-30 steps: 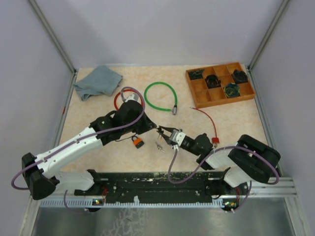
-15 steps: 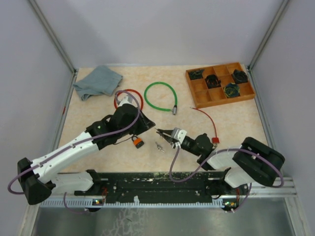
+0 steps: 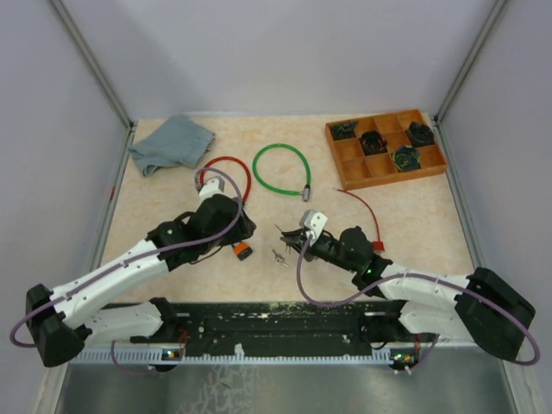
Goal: Unlock with the key
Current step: Pick up the lock from the center of the board.
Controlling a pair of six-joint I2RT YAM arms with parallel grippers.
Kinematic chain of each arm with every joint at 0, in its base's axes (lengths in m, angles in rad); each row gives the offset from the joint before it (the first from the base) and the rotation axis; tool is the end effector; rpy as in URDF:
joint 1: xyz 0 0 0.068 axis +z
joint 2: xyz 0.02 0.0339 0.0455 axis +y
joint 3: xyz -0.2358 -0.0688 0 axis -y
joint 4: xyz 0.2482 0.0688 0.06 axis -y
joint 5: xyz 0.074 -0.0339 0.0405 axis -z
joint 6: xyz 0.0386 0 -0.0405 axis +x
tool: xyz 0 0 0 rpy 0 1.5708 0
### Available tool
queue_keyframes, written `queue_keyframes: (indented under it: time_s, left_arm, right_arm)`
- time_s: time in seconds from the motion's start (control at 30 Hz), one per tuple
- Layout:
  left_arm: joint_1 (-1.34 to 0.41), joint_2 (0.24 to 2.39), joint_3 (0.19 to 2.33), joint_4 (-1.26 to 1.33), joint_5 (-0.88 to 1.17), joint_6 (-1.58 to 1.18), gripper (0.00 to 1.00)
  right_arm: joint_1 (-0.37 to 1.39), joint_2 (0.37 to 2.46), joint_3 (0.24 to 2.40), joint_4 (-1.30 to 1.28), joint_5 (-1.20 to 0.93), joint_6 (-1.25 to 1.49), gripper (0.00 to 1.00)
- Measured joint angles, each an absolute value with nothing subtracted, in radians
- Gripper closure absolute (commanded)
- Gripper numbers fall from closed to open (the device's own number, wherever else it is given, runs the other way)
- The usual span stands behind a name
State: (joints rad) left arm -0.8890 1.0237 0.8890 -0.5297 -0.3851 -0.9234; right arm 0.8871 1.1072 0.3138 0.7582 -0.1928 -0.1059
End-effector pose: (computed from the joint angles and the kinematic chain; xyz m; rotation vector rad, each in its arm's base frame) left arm 0.1611 -0.1755 0.2733 -0.2503 2.2279 -0.5872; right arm 0.1479 0.1932 0.1857 -0.9222 1.3785 0.7547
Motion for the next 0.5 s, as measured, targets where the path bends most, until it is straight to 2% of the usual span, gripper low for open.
queue_keyframes:
  time_s: [0.03,0.13,0.17,0.33,0.5]
  left_arm:
    - [-0.889,1.050,0.897,-0.554,-0.384,-0.923,0.37]
    - [-0.887,1.131,0.907,-0.633,-0.377,-0.947,0.12]
    - [-0.885,1.157,0.908,-0.660,-0.371,-0.953,0.08]
    - [-0.849,1.233,0.907,-0.702,-0.318,-0.972,0.07]
    - [-0.691,1.244,0.843,-0.638,-0.198,-0.971,0.12]
  right_arm:
    - [0.887,1.094,0.306,0.746,-0.190,-0.100,1.00]
    - [0.887,1.055,0.281,0.714,-0.180,-0.081,1.00]
    - [0.887,1.045,0.272,0.708,-0.179,-0.076,1.00]
    - [0.887,0.987,0.221,0.685,-0.169,-0.066,1.00]
    - [0.887,0.947,0.194,0.686,-0.163,-0.054,1.00]
